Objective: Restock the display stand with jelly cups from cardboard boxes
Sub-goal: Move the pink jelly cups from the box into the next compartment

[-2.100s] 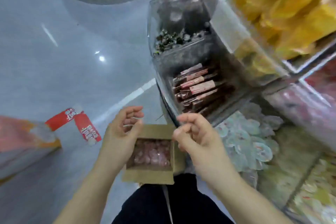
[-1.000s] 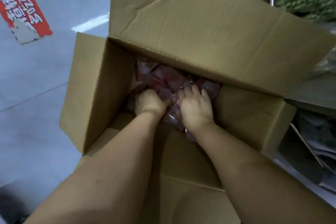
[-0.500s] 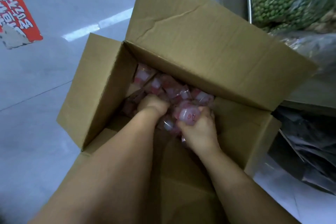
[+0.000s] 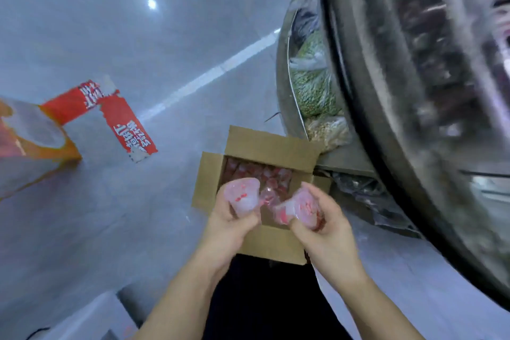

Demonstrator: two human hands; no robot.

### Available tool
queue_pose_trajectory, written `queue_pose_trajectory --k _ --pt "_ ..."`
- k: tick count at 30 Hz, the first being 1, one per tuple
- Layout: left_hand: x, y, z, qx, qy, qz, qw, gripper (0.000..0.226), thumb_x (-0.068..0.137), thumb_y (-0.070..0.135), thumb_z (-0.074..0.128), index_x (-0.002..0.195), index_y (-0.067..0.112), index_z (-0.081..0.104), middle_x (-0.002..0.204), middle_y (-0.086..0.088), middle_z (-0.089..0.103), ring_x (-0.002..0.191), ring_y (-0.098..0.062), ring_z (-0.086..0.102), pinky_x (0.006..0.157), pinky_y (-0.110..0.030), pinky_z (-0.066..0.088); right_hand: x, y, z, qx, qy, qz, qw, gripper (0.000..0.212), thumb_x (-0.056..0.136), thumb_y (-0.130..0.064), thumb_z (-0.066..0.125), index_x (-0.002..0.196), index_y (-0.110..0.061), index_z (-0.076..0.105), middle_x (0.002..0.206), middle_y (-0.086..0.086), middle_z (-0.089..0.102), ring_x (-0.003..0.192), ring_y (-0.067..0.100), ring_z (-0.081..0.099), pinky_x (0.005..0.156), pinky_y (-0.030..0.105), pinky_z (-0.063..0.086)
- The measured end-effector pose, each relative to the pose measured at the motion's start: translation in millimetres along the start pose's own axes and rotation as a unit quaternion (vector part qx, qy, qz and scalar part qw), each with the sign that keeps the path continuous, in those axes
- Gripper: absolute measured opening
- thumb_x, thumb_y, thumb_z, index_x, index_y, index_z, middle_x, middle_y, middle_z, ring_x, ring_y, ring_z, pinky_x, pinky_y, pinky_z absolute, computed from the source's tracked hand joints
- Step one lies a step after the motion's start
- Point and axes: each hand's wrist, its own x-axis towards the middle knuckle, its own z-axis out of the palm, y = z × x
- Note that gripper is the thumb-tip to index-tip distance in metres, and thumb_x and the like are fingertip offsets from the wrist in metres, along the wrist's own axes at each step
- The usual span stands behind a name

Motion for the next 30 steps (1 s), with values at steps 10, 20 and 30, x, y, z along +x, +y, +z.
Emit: queue_pose_trajectory --k 10,20,30 --pt "-135.9 255.1 94.4 0.154 -0.199 0.334 0.908 0.047 0.072 0.002 0.064 0.104 0.027 0.042 0.100 0.014 0.050 0.092 0.011 0.052 0.080 -0.006 0.040 -127.3 -206.0 -147.5 0.052 0.134 -0.215 0.966 0.054 0.060 -0.012 0.076 0.099 -0.038 0.050 0.095 -0.014 0.062 0.084 0.000 0.061 0.072 0.012 0.047" --pt "-186.1 312.8 231.9 0.238 -0.297 0.418 0.825 0.045 0.063 0.034 0.074 0.101 0.045 0.054 0.109 0.009 0.061 0.104 -0.012 0.059 0.084 -0.026 0.048 -181.0 -216.2 -280.5 0.077 0.272 -0.273 0.920 0.047 0.066 -0.031 0.071 0.101 -0.044 0.042 0.106 -0.029 0.058 0.094 -0.009 0.058 0.073 0.001 0.041" --pt "-196.9 319.5 385.8 0.318 -0.274 0.473 0.775 0.057 0.063 0.022 0.074 0.109 0.039 0.046 0.102 0.020 0.059 0.095 0.001 0.057 0.080 -0.011 0.044 -149.4 -193.4 -433.8 0.091 0.362 -0.196 0.907 0.044 0.069 -0.012 0.079 0.093 -0.030 0.047 0.087 -0.016 0.057 0.077 -0.004 0.057 0.065 0.007 0.044"
